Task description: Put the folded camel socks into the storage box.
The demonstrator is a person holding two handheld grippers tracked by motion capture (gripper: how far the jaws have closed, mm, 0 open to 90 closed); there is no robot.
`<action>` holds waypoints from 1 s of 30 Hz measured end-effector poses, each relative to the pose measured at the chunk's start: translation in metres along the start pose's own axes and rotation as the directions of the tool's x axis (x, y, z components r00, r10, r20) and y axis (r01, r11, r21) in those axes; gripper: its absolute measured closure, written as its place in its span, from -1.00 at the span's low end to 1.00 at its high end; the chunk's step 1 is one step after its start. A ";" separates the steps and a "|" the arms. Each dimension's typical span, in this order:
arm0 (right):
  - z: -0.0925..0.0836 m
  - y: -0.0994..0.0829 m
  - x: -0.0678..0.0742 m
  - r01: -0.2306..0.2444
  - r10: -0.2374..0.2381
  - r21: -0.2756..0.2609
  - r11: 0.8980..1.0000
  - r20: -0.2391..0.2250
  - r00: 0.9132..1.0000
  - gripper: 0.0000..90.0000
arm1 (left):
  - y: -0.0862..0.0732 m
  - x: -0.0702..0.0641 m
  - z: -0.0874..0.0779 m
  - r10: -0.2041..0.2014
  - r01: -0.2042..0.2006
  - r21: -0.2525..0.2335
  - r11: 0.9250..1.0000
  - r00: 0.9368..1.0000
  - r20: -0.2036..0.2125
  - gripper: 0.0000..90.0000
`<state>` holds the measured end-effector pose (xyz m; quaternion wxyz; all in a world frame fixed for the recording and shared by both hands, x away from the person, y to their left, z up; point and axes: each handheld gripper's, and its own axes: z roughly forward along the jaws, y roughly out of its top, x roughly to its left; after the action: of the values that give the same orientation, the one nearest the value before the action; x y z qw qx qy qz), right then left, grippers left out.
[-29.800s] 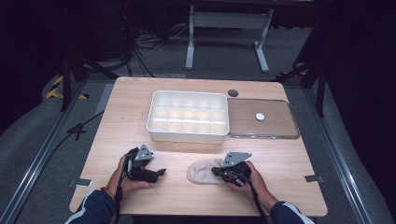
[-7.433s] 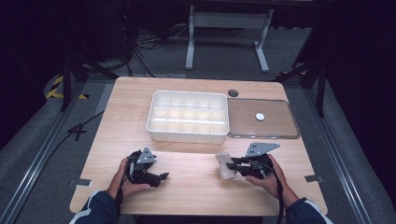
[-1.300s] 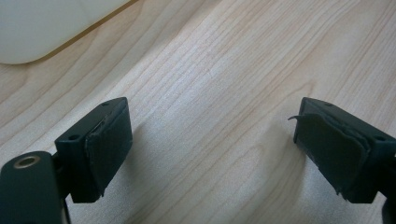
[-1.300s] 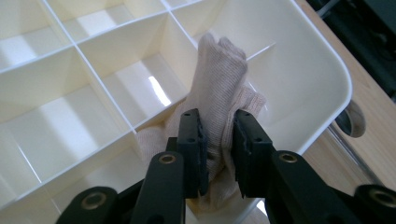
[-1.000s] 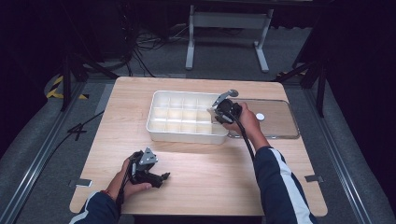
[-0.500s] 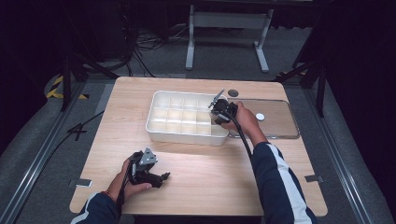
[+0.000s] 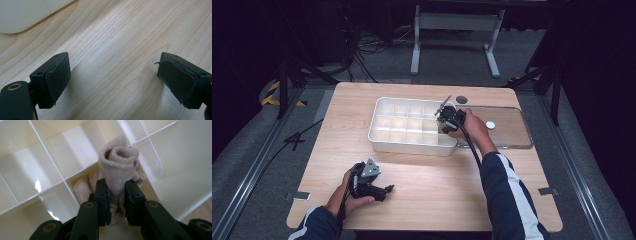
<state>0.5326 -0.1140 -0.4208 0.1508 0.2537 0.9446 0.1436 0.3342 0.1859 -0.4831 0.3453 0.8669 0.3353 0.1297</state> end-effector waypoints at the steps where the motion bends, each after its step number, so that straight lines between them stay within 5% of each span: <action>1: 0.000 0.000 0.000 0.000 0.000 0.000 1.000 0.000 1.000 0.66 | 0.000 0.000 0.000 0.000 0.000 0.000 1.000 1.000 0.000 -0.74; 9: -0.006 -0.004 -0.003 -0.040 0.041 -0.041 0.998 0.013 0.999 0.59 | 0.000 0.000 -0.001 0.000 0.000 0.006 1.000 1.000 0.000 -0.74; 13: -0.011 -0.007 -0.004 -0.092 0.090 -0.080 0.993 -0.018 0.996 0.47 | 0.000 0.000 -0.001 0.009 -0.009 0.004 1.000 1.000 0.001 -0.74; 18: -0.020 -0.007 -0.005 -0.094 0.091 -0.124 0.988 -0.022 0.996 0.45 | 0.000 0.000 -0.001 0.006 -0.006 0.002 1.000 1.000 0.002 -0.74; 24: -0.026 -0.003 -0.001 -0.121 0.125 -0.215 0.969 0.002 0.992 0.54 | 0.000 0.000 -0.001 0.008 -0.008 0.008 1.000 1.000 0.002 -0.74; 30: -0.015 -0.001 0.001 -0.134 0.138 -0.178 0.975 0.012 0.990 0.79 | -0.001 -0.001 -0.001 -0.004 0.004 0.002 1.000 1.000 0.004 -0.74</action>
<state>0.5256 -0.1167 -0.4073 0.1742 0.3051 0.9066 0.2337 0.3327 0.1861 -0.4832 0.3455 0.8667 0.3366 0.1267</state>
